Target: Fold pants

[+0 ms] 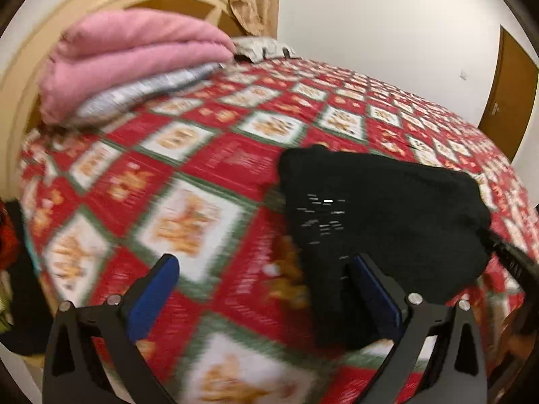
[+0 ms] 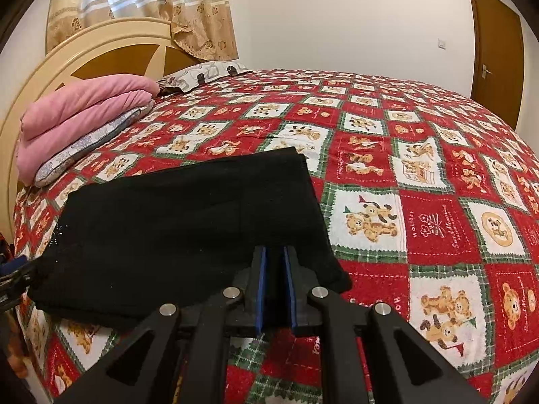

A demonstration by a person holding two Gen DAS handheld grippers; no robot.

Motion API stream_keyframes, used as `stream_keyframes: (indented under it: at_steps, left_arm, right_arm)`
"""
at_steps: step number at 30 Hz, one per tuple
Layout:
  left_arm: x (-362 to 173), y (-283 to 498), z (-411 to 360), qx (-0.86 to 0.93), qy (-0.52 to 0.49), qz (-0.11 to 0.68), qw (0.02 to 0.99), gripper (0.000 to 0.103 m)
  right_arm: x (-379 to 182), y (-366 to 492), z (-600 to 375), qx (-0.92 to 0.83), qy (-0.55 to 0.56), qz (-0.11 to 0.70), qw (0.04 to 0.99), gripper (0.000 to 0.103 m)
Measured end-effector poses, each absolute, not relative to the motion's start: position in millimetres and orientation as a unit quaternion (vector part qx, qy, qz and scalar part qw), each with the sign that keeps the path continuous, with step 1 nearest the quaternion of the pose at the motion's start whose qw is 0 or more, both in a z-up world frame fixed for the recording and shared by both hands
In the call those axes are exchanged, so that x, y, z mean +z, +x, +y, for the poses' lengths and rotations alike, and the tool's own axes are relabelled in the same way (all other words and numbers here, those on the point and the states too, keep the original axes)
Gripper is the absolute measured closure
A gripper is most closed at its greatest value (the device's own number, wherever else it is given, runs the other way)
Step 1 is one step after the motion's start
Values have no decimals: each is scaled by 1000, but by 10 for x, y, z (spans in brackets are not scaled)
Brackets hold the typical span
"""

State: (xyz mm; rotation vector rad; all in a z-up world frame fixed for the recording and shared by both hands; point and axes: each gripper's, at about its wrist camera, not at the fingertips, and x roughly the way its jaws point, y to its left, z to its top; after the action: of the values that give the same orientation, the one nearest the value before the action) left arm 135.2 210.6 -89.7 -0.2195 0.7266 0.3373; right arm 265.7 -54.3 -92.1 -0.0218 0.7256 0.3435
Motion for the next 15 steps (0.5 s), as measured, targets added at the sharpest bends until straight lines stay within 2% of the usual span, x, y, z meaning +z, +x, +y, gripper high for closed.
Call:
stream_keyframes:
  at_steps: [6,10,11,12,13,14,15]
  left_arm:
    - [-669,1347,2161,135,-123,309,933,0]
    - [-513,1475,2084,111,-87,305,942,0]
    - [-505,1481,2096,113,-81,307,941,0]
    - [-504,1485,2132,122,-76,312,939,0]
    - [-525,1487,2204,138,-73,320,935,0]
    - [-561,1480,2266,150,-73,329,930,0]
    - [-591,1465,2297,156,-74,336,926,0]
  right_arm:
    - [-924,2656,-559,169,-5,353,920,91]
    - [-928,2663,-599,178,11,353,918,87]
    - [-930,2665,-610,186,17,353,917,77]
    - [-932,2660,-610,198,21,353,914,63]
    - [-929,2655,-598,218,25,351,910,54]
    - [-925,2646,-577,231,23,350,908,41]
    - [-921,2631,-550,239,17,348,906,34]
